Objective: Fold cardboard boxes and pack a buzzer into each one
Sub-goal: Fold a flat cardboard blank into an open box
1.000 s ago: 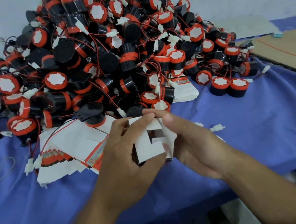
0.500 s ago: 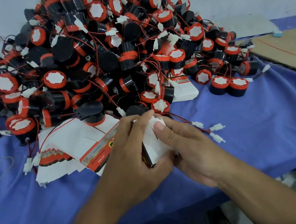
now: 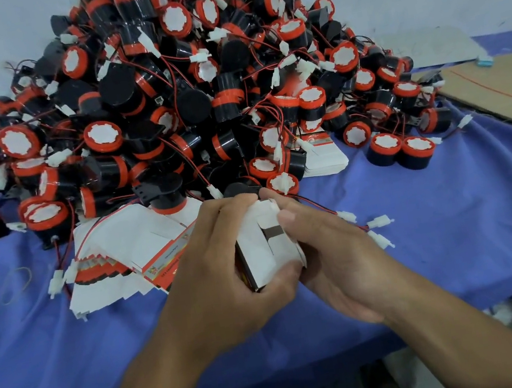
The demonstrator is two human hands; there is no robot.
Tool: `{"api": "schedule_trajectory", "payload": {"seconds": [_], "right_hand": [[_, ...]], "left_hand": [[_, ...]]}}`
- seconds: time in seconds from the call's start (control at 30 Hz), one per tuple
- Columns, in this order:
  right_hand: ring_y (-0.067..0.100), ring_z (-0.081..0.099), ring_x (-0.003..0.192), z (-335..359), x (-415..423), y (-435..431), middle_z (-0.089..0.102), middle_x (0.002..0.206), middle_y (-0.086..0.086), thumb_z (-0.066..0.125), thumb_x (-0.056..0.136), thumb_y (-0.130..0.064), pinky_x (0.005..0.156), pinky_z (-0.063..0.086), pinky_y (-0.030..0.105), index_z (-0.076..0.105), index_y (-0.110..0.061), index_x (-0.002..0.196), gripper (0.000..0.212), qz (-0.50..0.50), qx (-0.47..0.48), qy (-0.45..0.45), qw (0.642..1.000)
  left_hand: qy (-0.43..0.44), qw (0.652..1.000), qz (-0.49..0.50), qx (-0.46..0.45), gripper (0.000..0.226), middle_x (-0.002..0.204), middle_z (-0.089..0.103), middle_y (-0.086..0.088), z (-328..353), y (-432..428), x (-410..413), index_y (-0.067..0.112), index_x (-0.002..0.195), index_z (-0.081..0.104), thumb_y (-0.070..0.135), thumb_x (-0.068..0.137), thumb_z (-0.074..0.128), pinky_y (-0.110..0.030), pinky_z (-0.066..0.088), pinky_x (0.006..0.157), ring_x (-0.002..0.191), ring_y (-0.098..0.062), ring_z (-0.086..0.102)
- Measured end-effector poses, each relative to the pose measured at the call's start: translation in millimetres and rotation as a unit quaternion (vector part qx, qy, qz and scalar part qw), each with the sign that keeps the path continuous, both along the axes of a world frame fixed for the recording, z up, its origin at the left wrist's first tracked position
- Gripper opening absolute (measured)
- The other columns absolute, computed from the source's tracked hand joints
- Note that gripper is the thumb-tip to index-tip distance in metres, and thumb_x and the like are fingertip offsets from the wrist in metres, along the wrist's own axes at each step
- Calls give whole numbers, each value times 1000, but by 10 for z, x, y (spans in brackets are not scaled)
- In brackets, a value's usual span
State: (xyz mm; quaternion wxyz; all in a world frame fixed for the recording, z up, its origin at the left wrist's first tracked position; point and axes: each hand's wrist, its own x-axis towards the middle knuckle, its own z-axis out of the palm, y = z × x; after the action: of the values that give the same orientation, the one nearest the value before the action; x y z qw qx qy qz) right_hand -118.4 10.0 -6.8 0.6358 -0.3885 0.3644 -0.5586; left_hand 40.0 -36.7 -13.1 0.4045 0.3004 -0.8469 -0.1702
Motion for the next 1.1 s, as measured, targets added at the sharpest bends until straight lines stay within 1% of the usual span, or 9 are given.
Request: {"api": "schedule_trajectory", "payload": {"seconds": [0.2,0.37,0.53,0.7,0.8,0.87,1.0,1.03,1.1], "right_hand": [[32,59,125,-46,2,17,63,127,21,50,104,-7,108,46,54,56,-8,135,32,-33,-61,186,980],[28,60,107,-47,-1,23,60,119,30,46,104,-9,97,49,57,57,-3,127,26,-32,-85,193,977],[23,60,101,-66,-30,21,60,113,28,46,101,-13,86,52,41,58,-3,123,27,-19,-95,184,978],[29,58,102,-62,-32,15,57,117,33,44,103,-13,92,46,62,56,1,124,28,-23,-88,210,974],[16,56,127,-74,-23,31,61,134,11,44,107,-28,109,45,48,52,-13,141,37,-33,-80,264,961],[-1,38,142,-94,5,39,47,152,-13,43,99,-45,120,33,33,36,-24,155,61,-46,-61,308,948],[-28,18,136,-151,28,55,26,139,-57,39,94,-66,118,21,12,17,-49,153,66,-43,-76,344,935],[-31,14,134,-149,25,51,22,131,-64,39,95,-71,119,18,10,14,-53,151,64,-35,-66,336,939],[-23,22,138,-119,1,24,30,137,-57,47,89,-64,123,21,22,25,-58,146,61,-34,-43,243,968]], "left_hand": [[-28,999,-9,-32,70,120,52,1,-3,29,-16,8,131,55,41,72,76,-19,45,85,106,-13,54],[-20,999,-11,-47,69,118,54,-2,13,27,-25,5,128,56,41,73,74,-18,44,86,105,-13,55],[-17,998,-23,-53,67,118,54,-3,9,8,-20,5,126,57,42,74,75,-22,46,86,104,-15,56],[-20,998,-27,-60,68,118,54,-2,1,-12,-6,5,127,56,44,75,75,-24,46,84,102,-16,56],[-15,998,-29,-49,67,119,53,0,-3,-2,-6,8,129,55,44,76,73,-21,45,86,105,-13,55],[-17,999,-27,-35,67,120,52,1,-5,14,-10,10,130,54,43,75,72,-21,46,86,106,-12,54],[-20,999,-30,-21,69,121,50,2,-13,32,-11,12,132,52,42,74,71,-20,45,85,107,-10,53],[-22,999,-28,-22,70,121,50,1,-12,29,-6,10,132,52,44,74,71,-19,44,86,107,-11,52],[-27,999,-16,-29,74,123,52,-3,-8,16,-4,6,132,53,48,75,71,-16,42,88,107,-13,52]]}}
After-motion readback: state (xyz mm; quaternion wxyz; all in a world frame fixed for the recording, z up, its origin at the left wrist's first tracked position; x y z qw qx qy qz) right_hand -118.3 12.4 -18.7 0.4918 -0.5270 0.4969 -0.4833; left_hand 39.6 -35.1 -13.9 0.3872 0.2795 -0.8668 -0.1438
